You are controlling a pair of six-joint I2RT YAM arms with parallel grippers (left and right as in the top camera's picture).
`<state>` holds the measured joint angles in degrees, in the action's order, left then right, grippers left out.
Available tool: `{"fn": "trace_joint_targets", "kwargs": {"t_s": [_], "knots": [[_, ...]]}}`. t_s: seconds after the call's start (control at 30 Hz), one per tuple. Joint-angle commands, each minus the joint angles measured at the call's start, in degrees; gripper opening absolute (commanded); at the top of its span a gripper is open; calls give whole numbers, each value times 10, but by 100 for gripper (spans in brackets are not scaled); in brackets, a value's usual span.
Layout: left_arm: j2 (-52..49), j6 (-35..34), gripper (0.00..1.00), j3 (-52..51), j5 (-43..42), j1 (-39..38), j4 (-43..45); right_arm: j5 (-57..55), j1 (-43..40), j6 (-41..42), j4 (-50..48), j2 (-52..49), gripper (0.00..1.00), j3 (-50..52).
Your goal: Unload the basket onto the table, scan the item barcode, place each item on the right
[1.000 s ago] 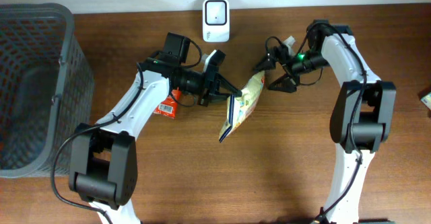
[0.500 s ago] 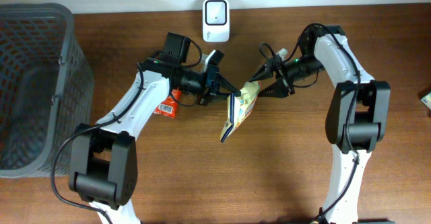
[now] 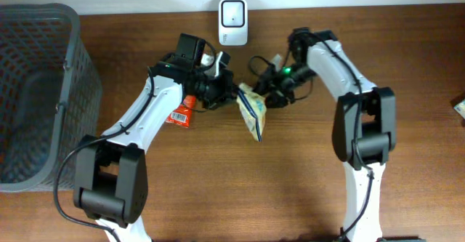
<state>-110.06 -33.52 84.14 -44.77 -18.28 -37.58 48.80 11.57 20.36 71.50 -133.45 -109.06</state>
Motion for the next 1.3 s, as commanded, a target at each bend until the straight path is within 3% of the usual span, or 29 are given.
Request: {"fn": "trace_joint_targets", "kwargs": {"t_s": [0.0, 0.03, 0.13, 0.27, 0.3, 0.33, 0.37, 0.43, 0.47, 0.5, 0.57, 0.67, 0.8, 0.9, 1.0, 1.1, 1.27], "knots": [[10, 3, 0, 5, 272, 5, -49, -123, 49, 102, -36, 9, 41, 2], [10, 15, 3, 5, 325, 9, -66, -148, 59, 116, -45, 9, 41, 2], [11, 51, 39, 5, 424, 20, -110, -214, 85, 117, -54, 9, 42, 2], [21, 93, 47, 56, 442, 29, -159, -226, 85, 110, -50, 9, 52, -11], [30, 101, 47, 77, 442, 29, -174, -226, 81, 90, -42, 10, 56, -24], [41, 101, 39, 100, 441, 29, -187, -226, 74, 56, -24, 10, 62, -47], [52, 102, 24, 113, 439, 28, -192, -235, 67, 33, 4, 10, 66, -79], [68, 116, 6, 117, 411, 26, -201, -261, 59, -3, 61, 10, 66, -143], [67, 116, 3, 117, 387, 26, -216, -261, 59, -31, 85, 10, 66, -167], [62, 116, 0, 113, 360, 26, -232, -262, 59, -62, 107, 10, 57, -183], [55, 116, 0, 88, 300, 14, -242, -275, 60, -80, 141, 10, 6, -185], [47, 115, 0, 32, 239, -26, -206, -289, 65, -79, 123, 9, 4, -144], [38, 80, 0, -45, 251, -62, -103, -274, 68, -79, 52, 9, 4, -52], [11, 78, 0, -77, 254, -62, -73, -270, 68, -79, 4, 9, 4, 1], [-27, 78, 0, -96, 370, -62, -71, -288, 67, -79, -63, 9, 4, 55], [-28, 78, 0, -90, 478, -56, -84, -426, 67, -19, -46, 10, 4, 57], [2, 79, 0, 0, 497, -5, -155, -465, 50, -14, 23, 17, 4, 10]]}}
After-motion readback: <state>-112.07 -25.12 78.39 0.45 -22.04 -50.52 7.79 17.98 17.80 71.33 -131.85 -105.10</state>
